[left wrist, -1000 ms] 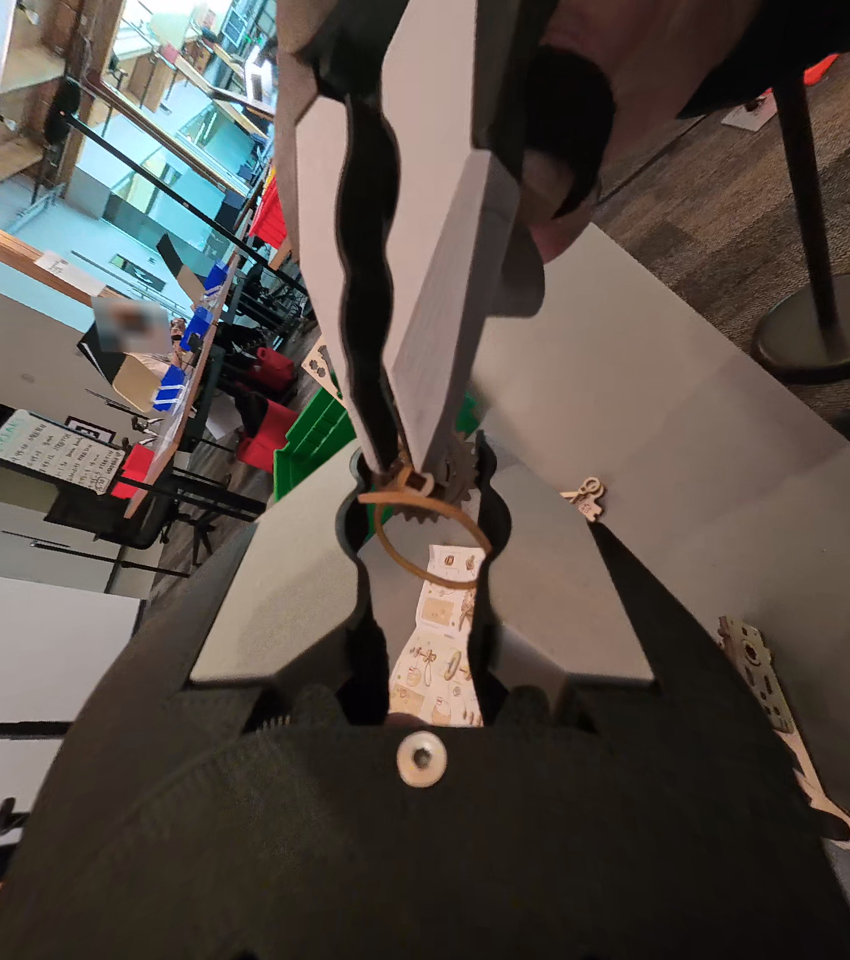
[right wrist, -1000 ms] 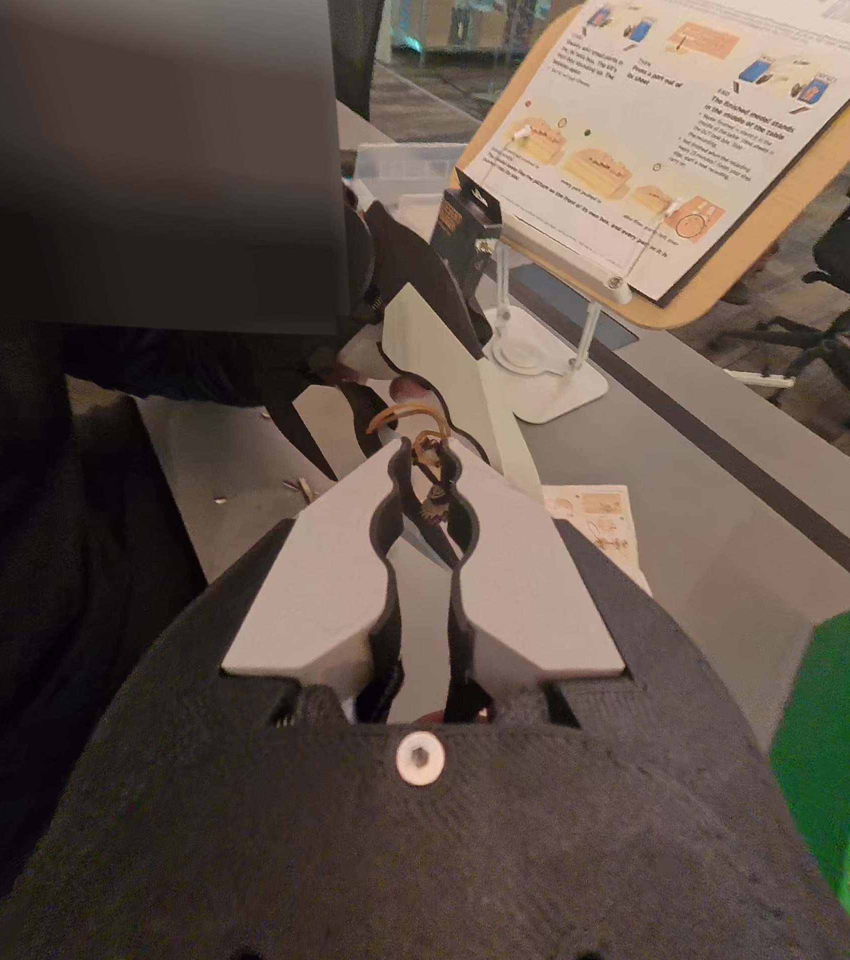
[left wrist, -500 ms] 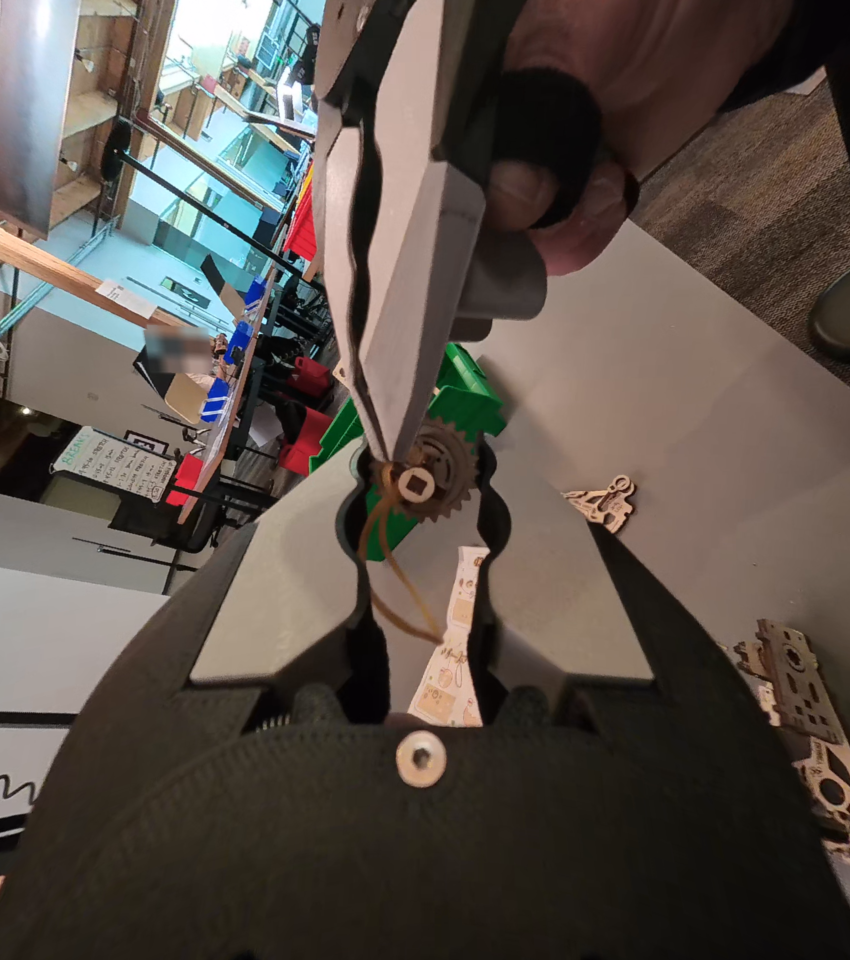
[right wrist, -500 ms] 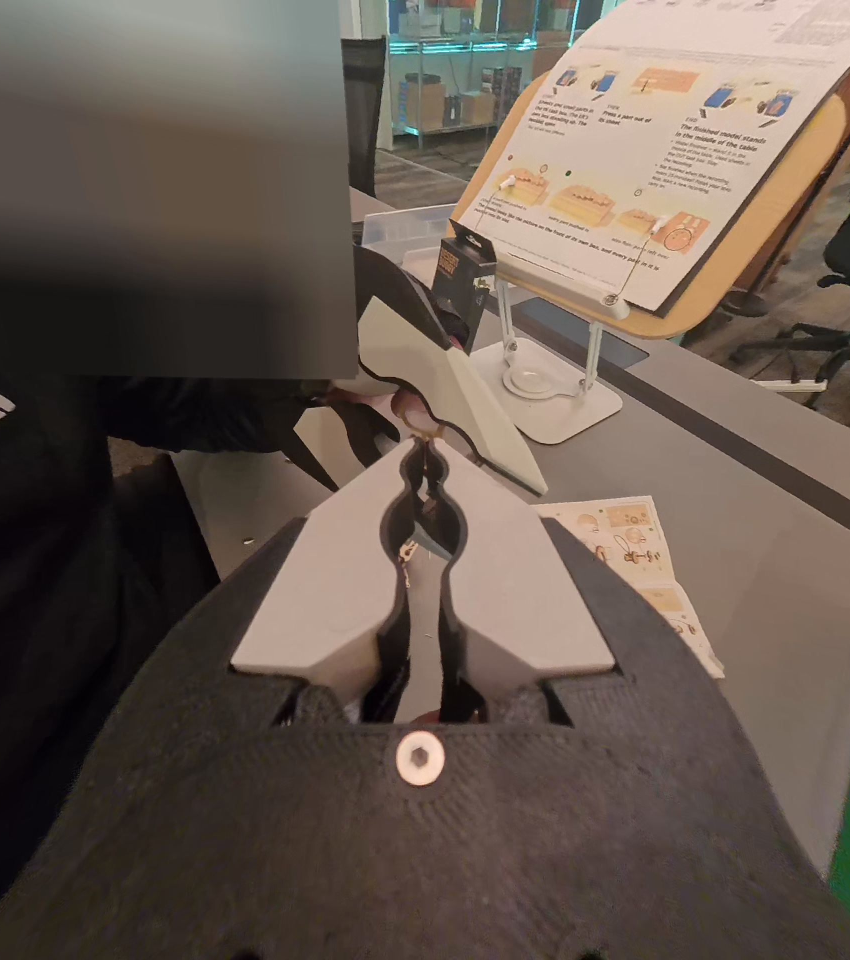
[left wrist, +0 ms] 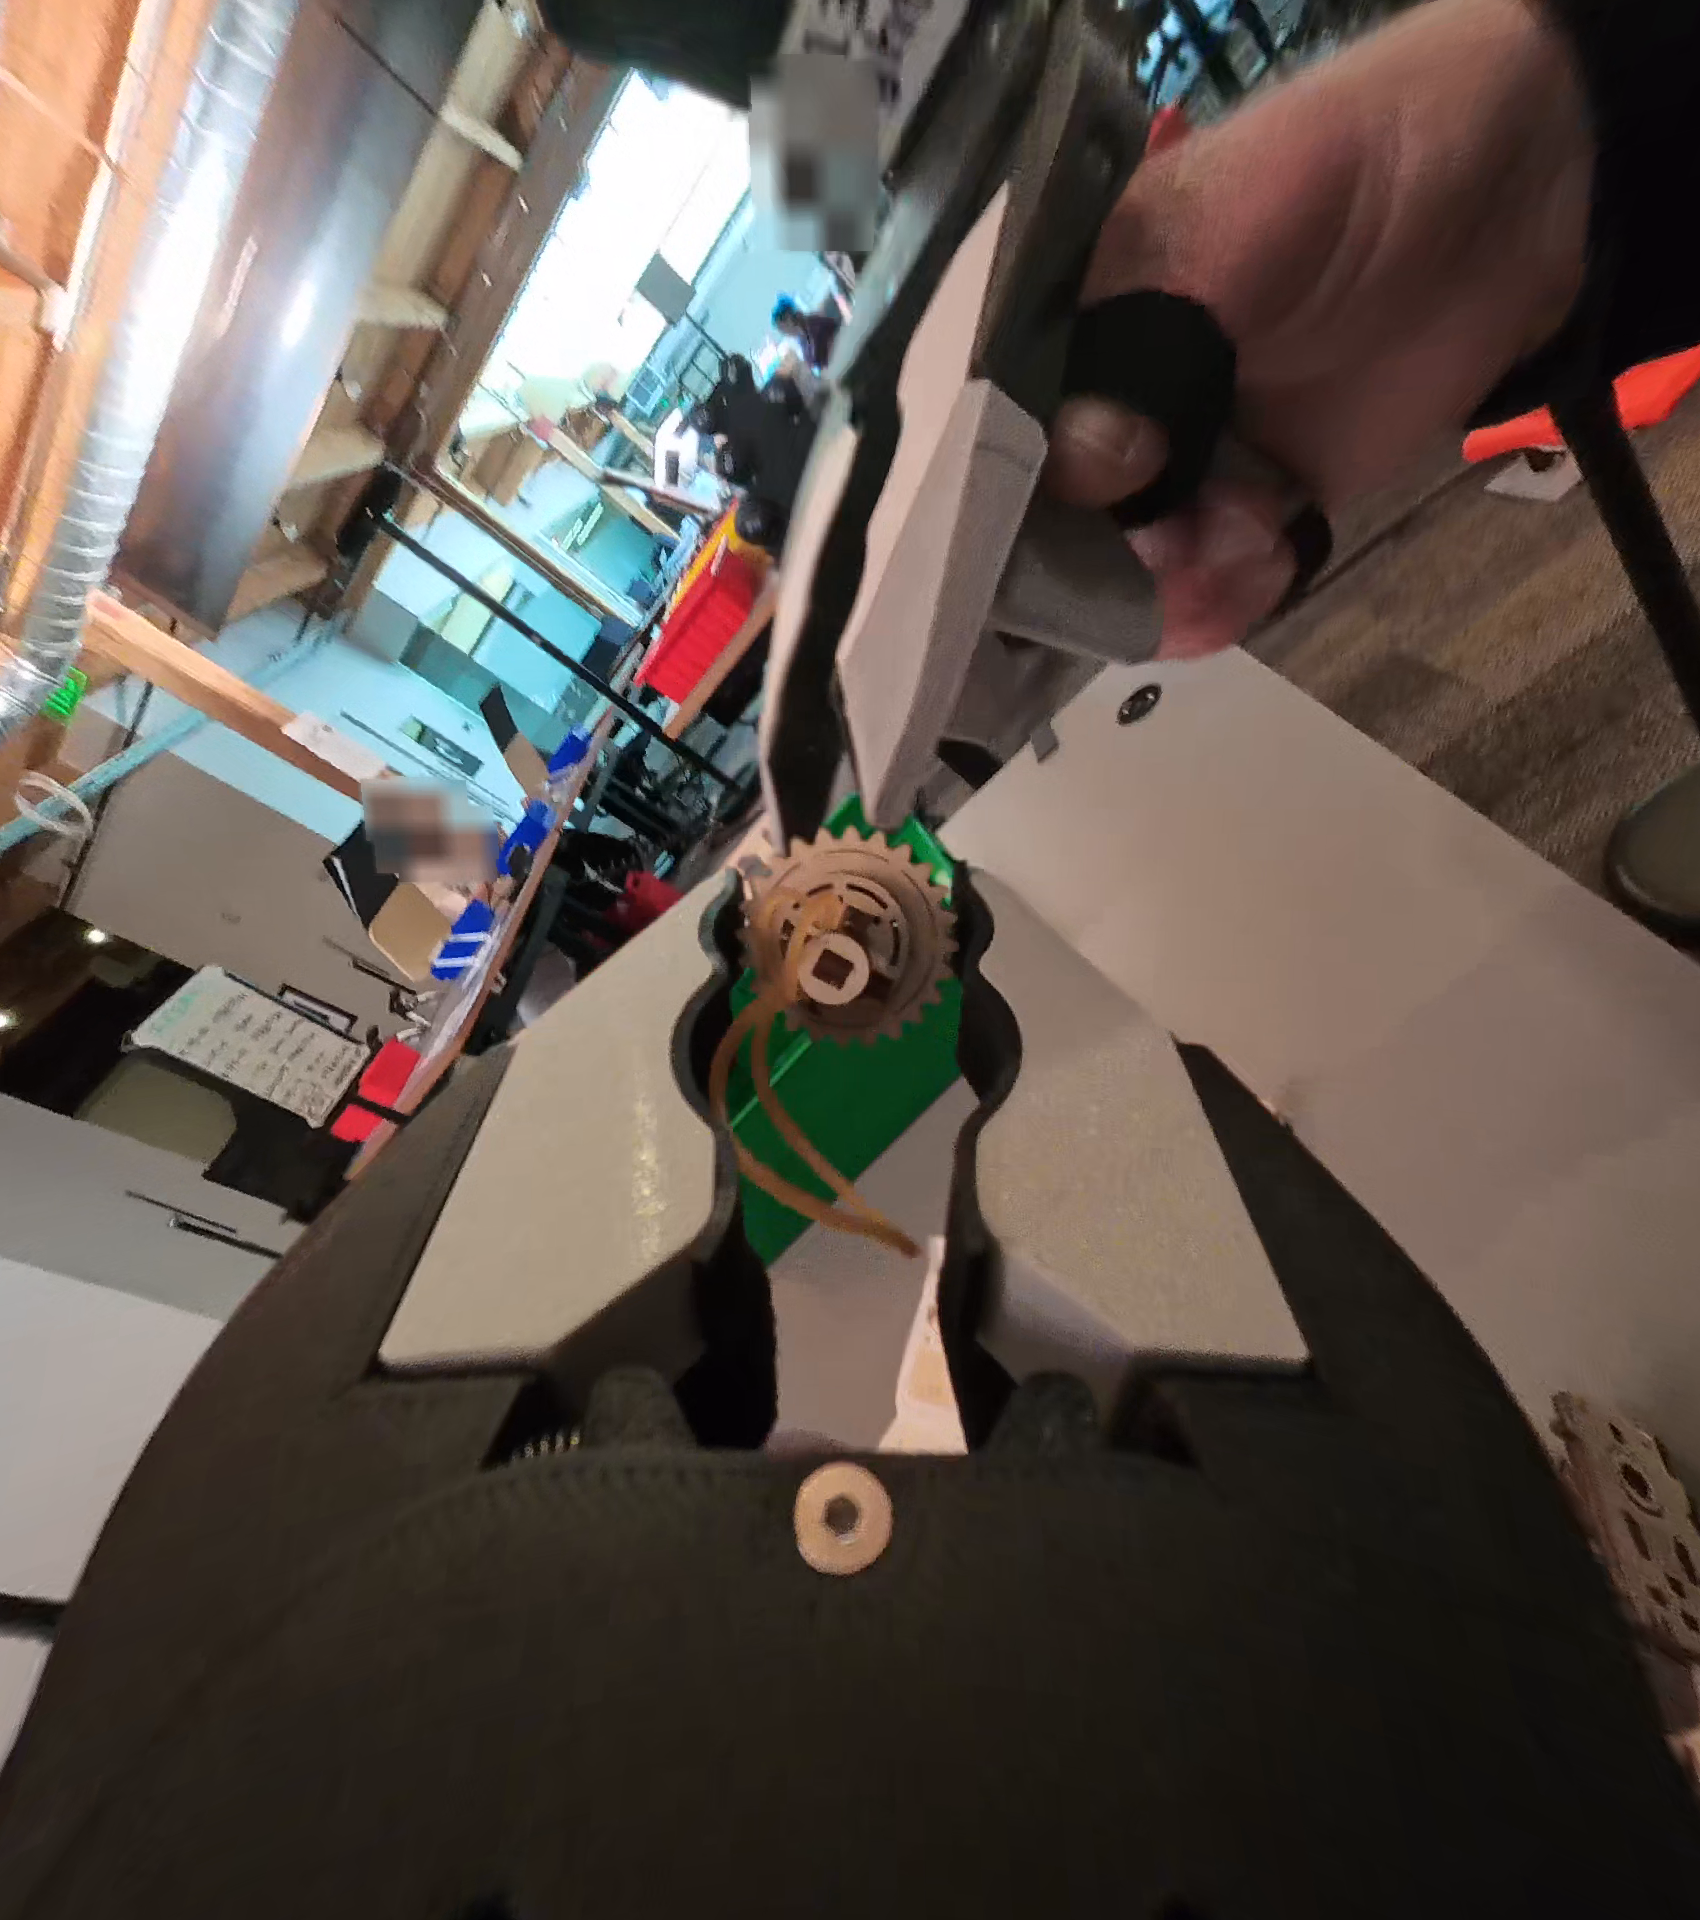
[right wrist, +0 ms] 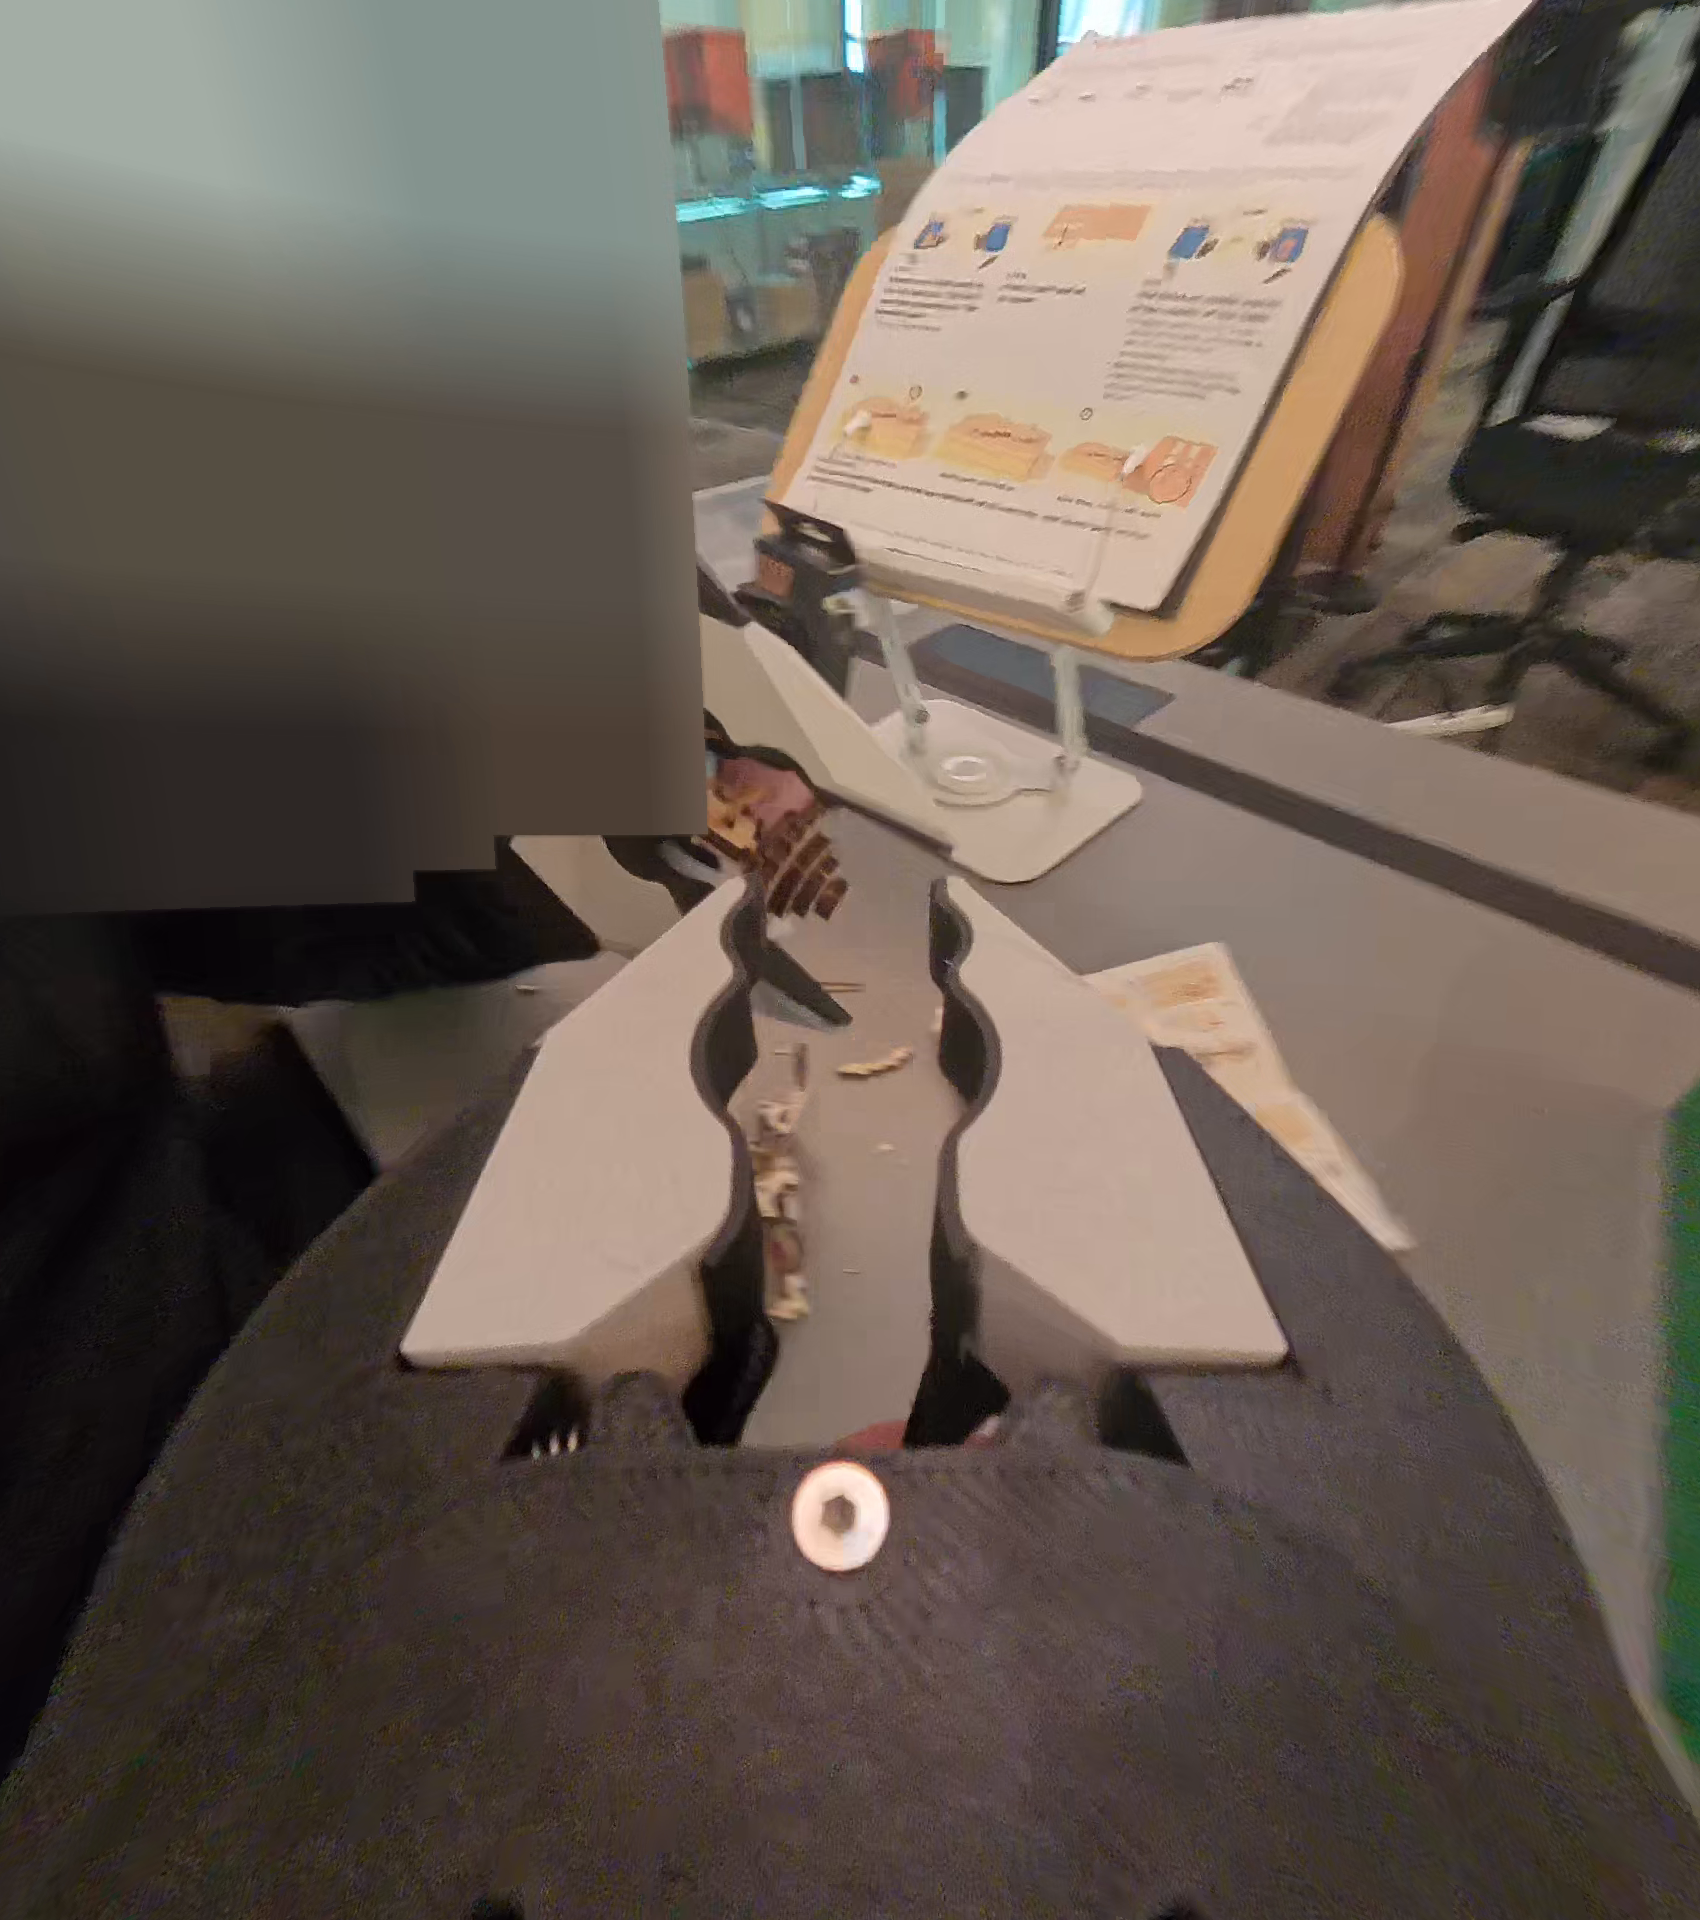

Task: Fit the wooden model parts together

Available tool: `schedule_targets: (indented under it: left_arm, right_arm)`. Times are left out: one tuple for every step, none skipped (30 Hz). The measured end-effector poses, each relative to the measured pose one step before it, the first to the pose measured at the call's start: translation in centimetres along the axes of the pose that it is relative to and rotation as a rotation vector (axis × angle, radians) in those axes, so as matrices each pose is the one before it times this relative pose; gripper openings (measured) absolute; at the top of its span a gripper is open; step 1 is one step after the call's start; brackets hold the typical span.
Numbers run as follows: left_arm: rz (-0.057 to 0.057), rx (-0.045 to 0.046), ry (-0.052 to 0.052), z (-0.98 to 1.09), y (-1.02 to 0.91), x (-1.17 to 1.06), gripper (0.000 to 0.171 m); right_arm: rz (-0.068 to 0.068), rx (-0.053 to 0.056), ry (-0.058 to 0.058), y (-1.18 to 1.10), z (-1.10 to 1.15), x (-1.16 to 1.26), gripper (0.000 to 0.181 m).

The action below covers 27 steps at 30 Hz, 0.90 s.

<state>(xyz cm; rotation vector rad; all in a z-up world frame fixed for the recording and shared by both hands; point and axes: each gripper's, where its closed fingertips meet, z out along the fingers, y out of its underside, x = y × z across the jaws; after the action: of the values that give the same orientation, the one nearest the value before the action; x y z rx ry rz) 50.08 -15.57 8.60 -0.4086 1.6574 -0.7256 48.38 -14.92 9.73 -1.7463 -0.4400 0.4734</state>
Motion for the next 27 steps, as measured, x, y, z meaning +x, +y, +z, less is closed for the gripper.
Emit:
schedule_targets:
  left_arm:
    - [0.0136, 0.00424, -0.0127, -0.024, -0.023, -0.113, 0.037]
    - [0.0114, -0.01569, -0.0124, 0.081, 0.252, -0.090, 0.037]
    - [0.0101, -0.01332, -0.0121, 0.089, 0.206, -0.067, 0.037]
    - [0.0080, -0.00872, -0.0066, 0.088, 0.150, 0.021, 0.037]
    - [0.0059, -0.00789, -0.0091, 0.068, 0.117, -0.031, 0.037]
    - [0.0063, -0.00227, -0.0113, -0.004, 0.002, -0.077, 0.037]
    - [0.0077, -0.00168, -0.0102, -0.005, -0.046, -0.055, 0.037]
    - [0.0114, -0.00553, -0.0074, 0.013, -0.009, -0.009, 0.037]
    - [0.0141, -0.01948, -0.0117, 0.102, 0.240, -0.057, 0.037]
    - [0.0129, -0.01517, -0.0116, 0.116, 0.242, -0.032, 0.037]
    - [0.0048, -0.00321, -0.0098, 0.045, 0.120, -0.057, 0.037]
    - [-0.0028, 0.00416, -0.0059, 0.025, 0.033, -0.053, 0.037]
    - [-0.0071, 0.00251, -0.0003, 0.058, 0.049, -0.016, 0.037]
    - [-0.0031, -0.00491, 0.0024, 0.099, 0.137, 0.025, 0.037]
    - [0.0014, -0.00225, 0.0044, 0.061, 0.092, 0.053, 0.038]
    - [-0.0060, 0.00802, 0.0194, 0.002, -0.023, 0.154, 0.039]
    - [-0.0281, 0.01710, 0.0192, -0.064, -0.087, -0.021, 0.045]
    - [-0.0449, 0.01775, 0.0180, -0.125, -0.061, -0.204, 0.052]
    - [-0.0378, 0.01857, 0.0325, -0.171, -0.055, -0.008, 0.046]
    - [-0.0261, 0.01295, 0.0255, -0.145, 0.009, 0.001, 0.040]
    - [-0.0189, 0.00254, 0.0217, -0.024, 0.117, 0.120, 0.034]
    - [-0.0114, 0.00087, 0.0075, 0.055, 0.094, 0.055, 0.034]
    - [0.0051, -0.00167, 0.0050, 0.040, 0.121, 0.070, 0.034]
    - [0.0139, 0.00123, 0.0061, -0.051, 0.068, 0.069, 0.035]
    - [0.0054, 0.00333, 0.0053, -0.091, 0.001, -0.021, 0.038]
    - [-0.0054, 0.00398, 0.0107, -0.080, -0.017, -0.032, 0.046]
    - [-0.0121, -0.00121, 0.0263, -0.078, 0.110, 0.125, 0.051]
  right_arm:
    - [0.0431, 0.0054, -0.0400, 0.263, 0.150, -0.311, 0.030]
    - [0.0265, 0.0090, -0.0312, 0.188, 0.219, -0.363, 0.031]
    - [0.0123, 0.0044, -0.0206, 0.175, 0.260, -0.333, 0.030]
    - [0.0012, -0.0003, -0.0084, 0.178, 0.238, -0.236, 0.030]
    - [-0.0025, 0.0027, 0.0051, 0.073, 0.169, -0.043, 0.030]
    - [-0.0026, 0.0030, 0.0171, 0.038, 0.113, 0.182, 0.029]
    - [-0.0033, 0.0062, 0.0176, -0.008, 0.045, 0.227, 0.024]
    - [0.0001, 0.0056, 0.0150, -0.043, 0.013, 0.206, 0.019]
    - [0.0016, -0.0043, 0.0140, 0.084, 0.037, 0.221, 0.016]
    - [-0.0021, -0.0078, 0.0184, 0.118, 0.062, 0.208, 0.016]
    - [-0.0105, -0.0015, 0.0189, 0.058, 0.063, 0.139, 0.015]
    - [-0.0071, 0.0015, 0.0132, 0.012, 0.051, 0.084, 0.015]
    - [-0.0032, 0.0022, 0.0086, -0.011, 0.009, 0.082, 0.015]
    - [-0.0115, -0.0004, 0.0105, 0.039, 0.005, 0.106, 0.015]
    - [-0.0227, -0.0035, 0.0135, 0.080, -0.013, 0.115, 0.015]
    - [-0.0305, -0.0036, 0.0185, 0.053, -0.079, 0.148, 0.005]
    - [-0.0400, 0.0026, 0.0252, -0.118, -0.133, 0.207, 0.000]
    - [-0.0383, -0.0058, 0.0151, -0.069, -0.128, 0.081, 0.000]
    - [-0.0262, -0.0063, 0.0062, -0.078, -0.091, -0.011, 0.000]
    - [-0.0148, -0.0098, 0.0129, 0.028, -0.038, 0.161, 0.000]
    - [-0.0106, -0.0010, 0.0058, -0.026, 0.002, 0.078, 0.000]
    - [-0.0017, -0.0026, -0.0014, 0.037, 0.041, 0.031, 0.000]
    - [-0.0006, -0.0057, 0.0000, 0.120, 0.039, 0.088, 0.000]
    - [-0.0018, 0.0012, 0.0015, 0.060, 0.013, 0.100, 0.000]
    - [-0.0002, 0.0043, 0.0009, 0.012, -0.030, 0.095, 0.000]
    - [-0.0031, 0.0018, 0.0070, 0.001, -0.077, 0.197, 0.000]
    - [-0.0139, 0.0006, 0.0086, -0.024, -0.129, 0.184, 0.000]
